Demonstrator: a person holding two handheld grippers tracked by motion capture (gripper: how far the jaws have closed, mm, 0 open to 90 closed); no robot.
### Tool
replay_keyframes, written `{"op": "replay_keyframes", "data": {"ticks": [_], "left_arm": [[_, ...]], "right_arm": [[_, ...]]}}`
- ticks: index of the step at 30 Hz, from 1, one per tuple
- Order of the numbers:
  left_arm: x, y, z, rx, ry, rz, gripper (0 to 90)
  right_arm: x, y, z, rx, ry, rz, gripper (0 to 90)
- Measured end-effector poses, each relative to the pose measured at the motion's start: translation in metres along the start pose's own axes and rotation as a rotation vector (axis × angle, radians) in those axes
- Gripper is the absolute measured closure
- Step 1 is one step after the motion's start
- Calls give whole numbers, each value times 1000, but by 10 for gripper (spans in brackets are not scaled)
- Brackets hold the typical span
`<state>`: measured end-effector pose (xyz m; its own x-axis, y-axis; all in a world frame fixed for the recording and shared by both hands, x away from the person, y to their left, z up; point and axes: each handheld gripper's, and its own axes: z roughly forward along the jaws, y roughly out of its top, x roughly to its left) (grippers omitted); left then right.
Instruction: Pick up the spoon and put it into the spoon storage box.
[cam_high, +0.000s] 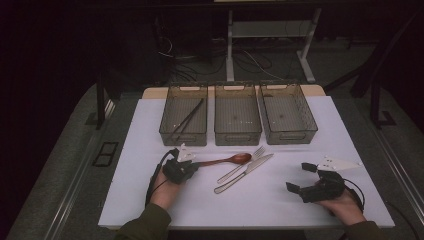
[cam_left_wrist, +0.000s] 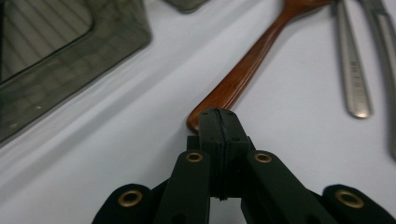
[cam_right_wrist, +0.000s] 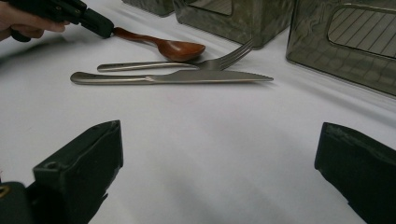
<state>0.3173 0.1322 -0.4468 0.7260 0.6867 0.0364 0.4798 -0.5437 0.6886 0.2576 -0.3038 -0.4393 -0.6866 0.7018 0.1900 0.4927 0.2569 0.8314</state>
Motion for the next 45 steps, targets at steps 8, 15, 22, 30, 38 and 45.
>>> {"op": "replay_keyframes", "data": {"ticks": [8, 15, 22, 30, 38, 45], "left_arm": [[2, 1, -2, -25, -46, -17, 884], [0, 6, -5, -76, -121, -11, 707], [-6, 21, -3, -130, -213, -14, 516], [-10, 47, 8, -171, -284, 0, 417], [-15, 67, 22, -182, -301, 18, 390], [-22, 81, 41, -170, -305, 38, 382]], "right_arm": [[0, 0, -1, -3, 0, 0, 5], [1, 0, -1, -2, 3, -2, 5], [1, 0, -2, -8, 8, -2, 5], [0, 0, 0, -4, 6, 7, 5], [0, -1, -1, -10, 1, 15, 5], [-1, -1, -1, -8, 0, 8, 5]]}}
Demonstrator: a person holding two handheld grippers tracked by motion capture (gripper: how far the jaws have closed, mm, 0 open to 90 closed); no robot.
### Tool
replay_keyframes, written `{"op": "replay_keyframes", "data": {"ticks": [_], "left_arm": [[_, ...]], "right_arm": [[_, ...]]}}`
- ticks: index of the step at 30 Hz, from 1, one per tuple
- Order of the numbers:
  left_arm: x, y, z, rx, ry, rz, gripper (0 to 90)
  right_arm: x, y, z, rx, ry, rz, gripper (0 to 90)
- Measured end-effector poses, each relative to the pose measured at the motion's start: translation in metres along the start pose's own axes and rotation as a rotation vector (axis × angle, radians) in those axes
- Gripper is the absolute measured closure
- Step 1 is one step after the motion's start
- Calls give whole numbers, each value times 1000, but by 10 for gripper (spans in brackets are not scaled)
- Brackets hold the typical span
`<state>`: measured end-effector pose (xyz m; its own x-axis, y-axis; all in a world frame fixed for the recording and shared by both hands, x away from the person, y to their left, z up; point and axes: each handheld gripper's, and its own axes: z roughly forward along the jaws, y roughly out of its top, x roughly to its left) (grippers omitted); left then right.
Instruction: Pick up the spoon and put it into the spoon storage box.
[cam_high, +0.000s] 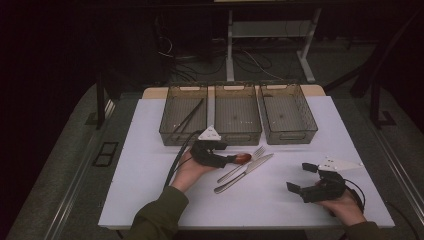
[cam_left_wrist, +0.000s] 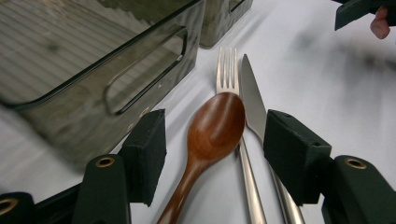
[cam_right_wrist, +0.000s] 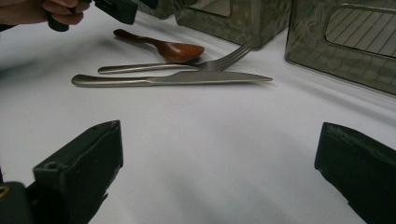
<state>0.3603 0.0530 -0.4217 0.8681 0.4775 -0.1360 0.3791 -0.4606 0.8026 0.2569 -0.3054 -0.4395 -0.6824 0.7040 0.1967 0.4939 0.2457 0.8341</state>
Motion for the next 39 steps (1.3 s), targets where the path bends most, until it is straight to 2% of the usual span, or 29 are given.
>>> {"op": "replay_keyframes", "data": {"ticks": [9, 14, 18, 30, 34, 39], "left_arm": [[1, 7, 29, 41, 1, 4, 387], [3, 5, 37, 64, 8, -18, 391], [4, 3, 41, 85, 13, -28, 397], [3, 0, 45, 125, 16, 8, 411], [3, 0, 44, 121, 0, 6, 423], [1, -1, 43, 135, -33, 32, 457]], "right_arm": [[-1, 0, 0, 0, 6, 1, 5], [-1, 0, 0, 2, 7, 3, 6], [-1, 0, 0, 3, 7, 5, 6], [0, 0, 0, 3, 4, 2, 5], [0, 0, -1, -1, 4, 5, 6], [0, 0, -1, -2, 3, 3, 6]]}}
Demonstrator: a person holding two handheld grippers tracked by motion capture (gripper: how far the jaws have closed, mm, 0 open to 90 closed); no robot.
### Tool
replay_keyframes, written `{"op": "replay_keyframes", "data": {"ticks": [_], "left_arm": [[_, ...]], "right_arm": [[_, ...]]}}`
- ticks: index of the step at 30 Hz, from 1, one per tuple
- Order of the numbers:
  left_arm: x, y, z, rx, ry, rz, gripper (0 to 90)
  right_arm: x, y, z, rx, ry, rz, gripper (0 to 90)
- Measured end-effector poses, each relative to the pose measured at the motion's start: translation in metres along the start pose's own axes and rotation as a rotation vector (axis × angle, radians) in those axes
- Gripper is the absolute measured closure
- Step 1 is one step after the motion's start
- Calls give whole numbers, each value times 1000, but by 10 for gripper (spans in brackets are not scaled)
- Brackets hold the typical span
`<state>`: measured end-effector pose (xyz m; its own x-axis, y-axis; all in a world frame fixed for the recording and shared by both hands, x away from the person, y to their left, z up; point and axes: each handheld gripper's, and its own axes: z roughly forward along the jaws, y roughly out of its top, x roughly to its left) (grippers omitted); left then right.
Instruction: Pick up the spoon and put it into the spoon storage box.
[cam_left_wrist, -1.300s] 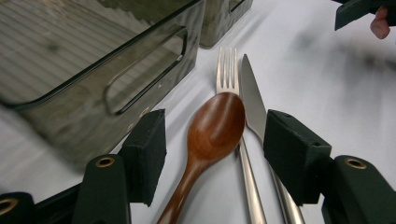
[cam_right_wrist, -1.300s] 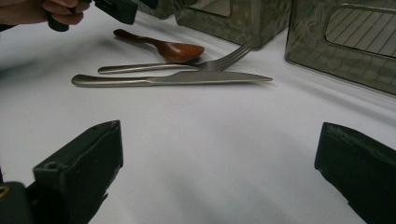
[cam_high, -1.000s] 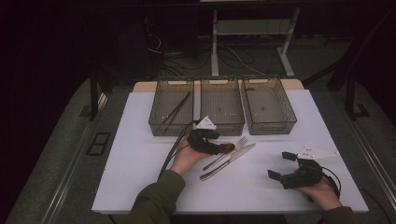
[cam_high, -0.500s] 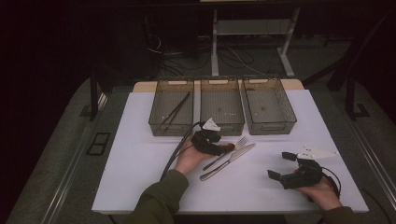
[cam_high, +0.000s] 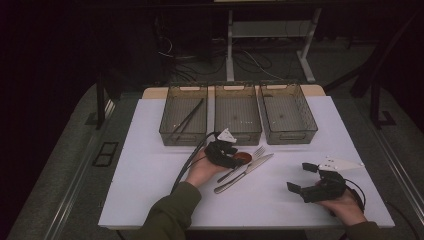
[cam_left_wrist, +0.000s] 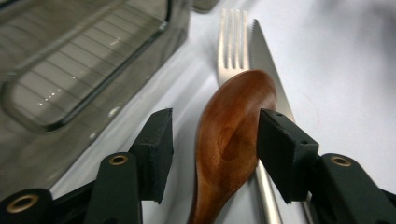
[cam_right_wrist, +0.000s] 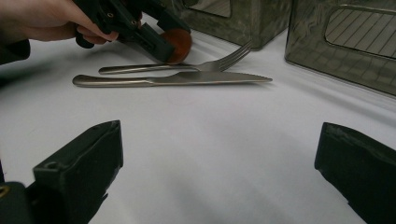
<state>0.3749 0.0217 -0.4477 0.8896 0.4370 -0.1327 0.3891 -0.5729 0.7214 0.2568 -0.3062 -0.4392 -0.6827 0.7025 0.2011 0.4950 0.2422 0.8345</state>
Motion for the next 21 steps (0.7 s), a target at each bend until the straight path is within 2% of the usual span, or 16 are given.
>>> {"op": "replay_keyframes", "data": {"ticks": [2, 4, 9, 11, 12, 21], "left_arm": [[-2, 0, 0, 0, -13, 2, 487], [-4, 0, 0, 16, -5, 28, 531], [-6, 0, -1, 18, -16, 39, 622], [-6, 0, -2, 24, -19, 66, 654], [-7, 0, -1, 20, -18, 60, 666], [-9, 0, -1, 44, -5, 90, 760]], "right_arm": [[0, 0, 0, 0, 0, -1, 5], [0, 0, 0, -1, 0, -2, 5], [0, 0, -1, 0, -1, -3, 5], [0, 0, -1, 0, -1, -3, 5], [0, 0, -1, -1, -1, -3, 6], [0, 0, -1, -1, -1, -2, 5]]}}
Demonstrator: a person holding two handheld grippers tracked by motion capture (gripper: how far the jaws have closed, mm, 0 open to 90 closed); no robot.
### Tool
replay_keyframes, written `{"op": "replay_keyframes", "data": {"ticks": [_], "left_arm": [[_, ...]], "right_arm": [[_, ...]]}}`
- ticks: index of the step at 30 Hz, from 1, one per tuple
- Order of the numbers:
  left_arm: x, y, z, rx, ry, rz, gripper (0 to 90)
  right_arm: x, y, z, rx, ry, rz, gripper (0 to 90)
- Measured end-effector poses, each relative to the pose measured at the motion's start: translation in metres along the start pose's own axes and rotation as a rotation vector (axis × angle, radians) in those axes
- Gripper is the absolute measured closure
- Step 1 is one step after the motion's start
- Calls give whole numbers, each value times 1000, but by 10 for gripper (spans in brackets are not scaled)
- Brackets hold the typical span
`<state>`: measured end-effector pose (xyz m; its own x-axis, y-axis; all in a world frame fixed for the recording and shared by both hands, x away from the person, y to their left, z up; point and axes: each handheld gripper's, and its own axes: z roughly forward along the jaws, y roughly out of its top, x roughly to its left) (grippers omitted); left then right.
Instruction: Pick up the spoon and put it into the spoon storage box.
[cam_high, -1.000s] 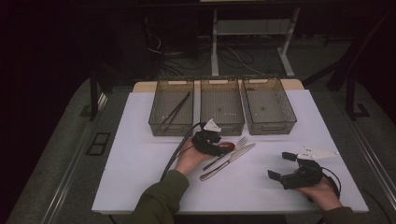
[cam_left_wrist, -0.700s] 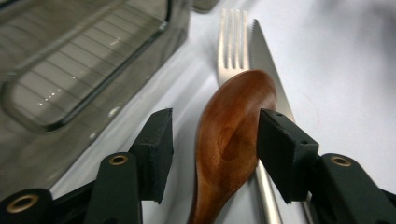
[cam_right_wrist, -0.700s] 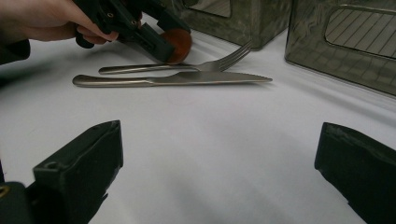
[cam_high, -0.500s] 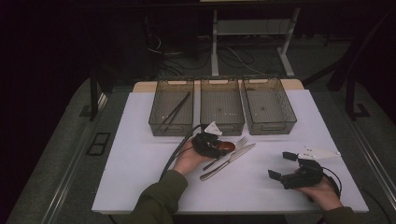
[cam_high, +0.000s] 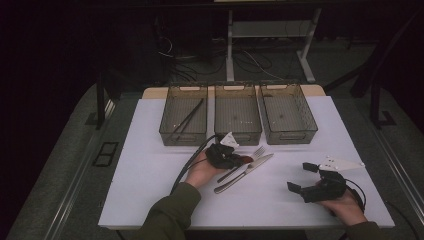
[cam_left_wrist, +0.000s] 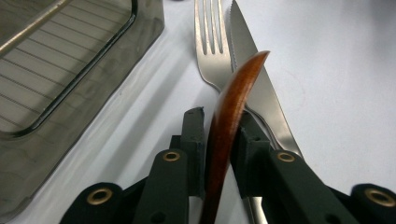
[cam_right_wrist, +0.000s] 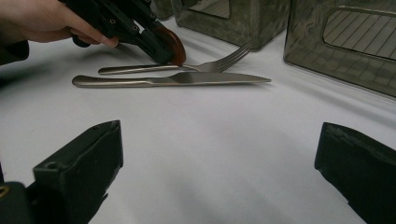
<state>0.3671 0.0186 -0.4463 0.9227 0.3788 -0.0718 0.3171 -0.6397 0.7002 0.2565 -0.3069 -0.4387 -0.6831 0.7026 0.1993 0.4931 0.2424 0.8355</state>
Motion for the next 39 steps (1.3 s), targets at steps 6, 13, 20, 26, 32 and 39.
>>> {"op": "replay_keyframes", "data": {"ticks": [6, 13, 20, 26, 32, 39], "left_arm": [[0, 0, 0, 4, -5, -8, 795], [1, 1, -4, -8, -11, -26, 800], [3, 1, -11, -15, -13, -47, 801], [4, 3, -20, -39, -26, -64, 802], [7, 5, -31, -78, -39, -87, 802], [6, 8, -40, -108, -55, -103, 803]], "right_arm": [[0, 0, 0, 0, 0, 1, 5], [0, 0, 0, -1, -1, 4, 5], [0, 0, 1, 0, 1, -2, 5], [3, 0, 4, 8, 18, 0, 5], [3, -1, 12, 9, 29, 19, 5], [4, 0, 15, 32, 17, 1, 5]]}}
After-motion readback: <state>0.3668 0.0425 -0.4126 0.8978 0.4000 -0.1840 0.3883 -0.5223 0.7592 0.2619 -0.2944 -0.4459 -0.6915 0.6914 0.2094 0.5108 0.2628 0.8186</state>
